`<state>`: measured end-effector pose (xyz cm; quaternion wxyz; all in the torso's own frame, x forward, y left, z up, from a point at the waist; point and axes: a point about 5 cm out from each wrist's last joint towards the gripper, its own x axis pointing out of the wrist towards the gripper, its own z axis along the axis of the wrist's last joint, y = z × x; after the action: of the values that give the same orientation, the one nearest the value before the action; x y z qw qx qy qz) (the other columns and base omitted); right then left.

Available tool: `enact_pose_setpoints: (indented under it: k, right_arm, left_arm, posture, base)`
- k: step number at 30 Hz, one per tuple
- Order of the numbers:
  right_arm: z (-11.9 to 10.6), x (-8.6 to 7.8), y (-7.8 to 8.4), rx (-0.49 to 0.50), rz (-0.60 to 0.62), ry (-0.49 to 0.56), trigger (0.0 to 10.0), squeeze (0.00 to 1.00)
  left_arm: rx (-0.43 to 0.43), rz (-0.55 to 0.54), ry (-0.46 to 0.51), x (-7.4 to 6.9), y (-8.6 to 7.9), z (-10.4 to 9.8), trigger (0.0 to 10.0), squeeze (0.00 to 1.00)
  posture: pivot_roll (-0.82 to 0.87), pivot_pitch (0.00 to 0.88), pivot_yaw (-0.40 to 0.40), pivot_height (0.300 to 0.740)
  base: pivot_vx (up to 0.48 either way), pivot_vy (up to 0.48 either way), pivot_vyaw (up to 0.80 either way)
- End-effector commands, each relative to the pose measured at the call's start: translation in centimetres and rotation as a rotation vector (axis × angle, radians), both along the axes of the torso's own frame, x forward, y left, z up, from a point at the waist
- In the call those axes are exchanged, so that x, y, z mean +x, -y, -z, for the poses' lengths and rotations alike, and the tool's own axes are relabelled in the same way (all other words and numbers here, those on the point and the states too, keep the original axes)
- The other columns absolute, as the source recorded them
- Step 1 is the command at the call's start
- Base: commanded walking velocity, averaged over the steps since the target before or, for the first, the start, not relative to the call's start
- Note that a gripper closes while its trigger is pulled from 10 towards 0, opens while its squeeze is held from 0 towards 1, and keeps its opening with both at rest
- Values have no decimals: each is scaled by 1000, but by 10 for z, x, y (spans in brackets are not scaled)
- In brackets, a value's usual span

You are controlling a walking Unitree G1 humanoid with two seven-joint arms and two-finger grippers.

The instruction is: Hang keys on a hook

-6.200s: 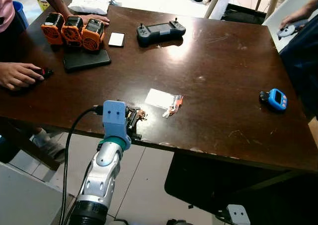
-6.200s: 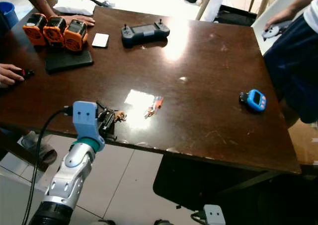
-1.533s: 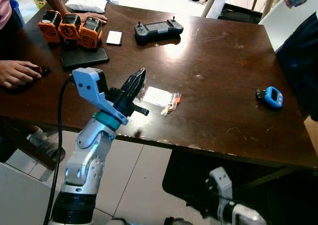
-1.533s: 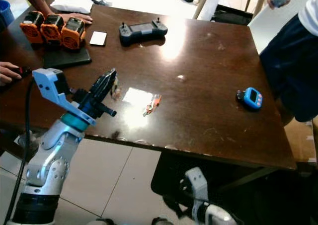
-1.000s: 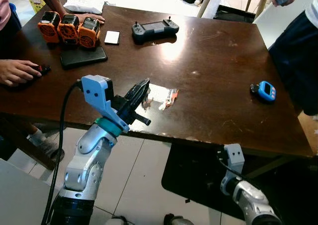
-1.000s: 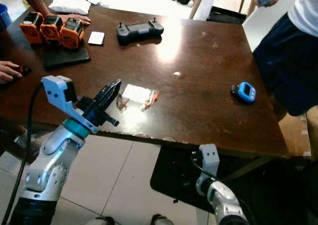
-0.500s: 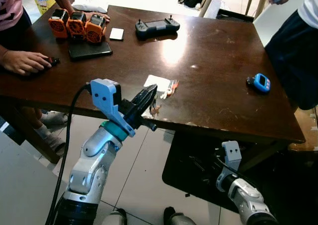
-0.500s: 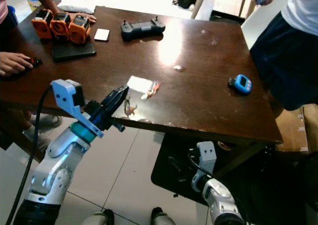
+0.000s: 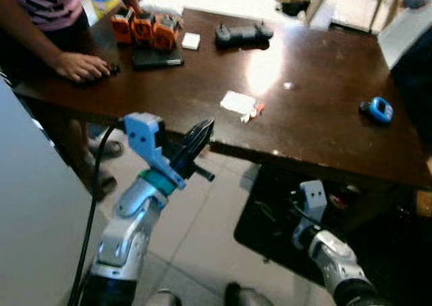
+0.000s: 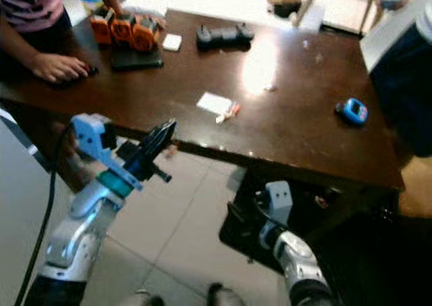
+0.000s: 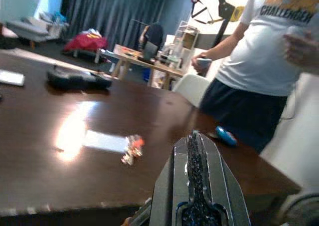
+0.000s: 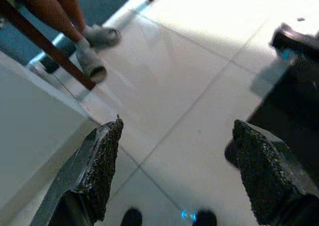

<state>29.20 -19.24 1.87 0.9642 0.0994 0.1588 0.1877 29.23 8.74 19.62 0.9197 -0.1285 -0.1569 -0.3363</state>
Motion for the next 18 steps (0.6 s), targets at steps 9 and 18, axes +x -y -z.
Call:
enact_pose_setpoints:
  k: [9,18]
  right_arm:
    - [1,-4,-10,26,-61,18,10000,0]
    - [-5,1,-17,31,-101,46,10000,0]
  left_arm:
    - [16,7,7,-2,1,0,10000,0]
    - [22,-23,16,2,4,-2,10000,0]
  posture:
    - [92,108,-8,740]
    - [96,108,-8,740]
  base:
    - [-306,0,533]
    - [-117,0,800]
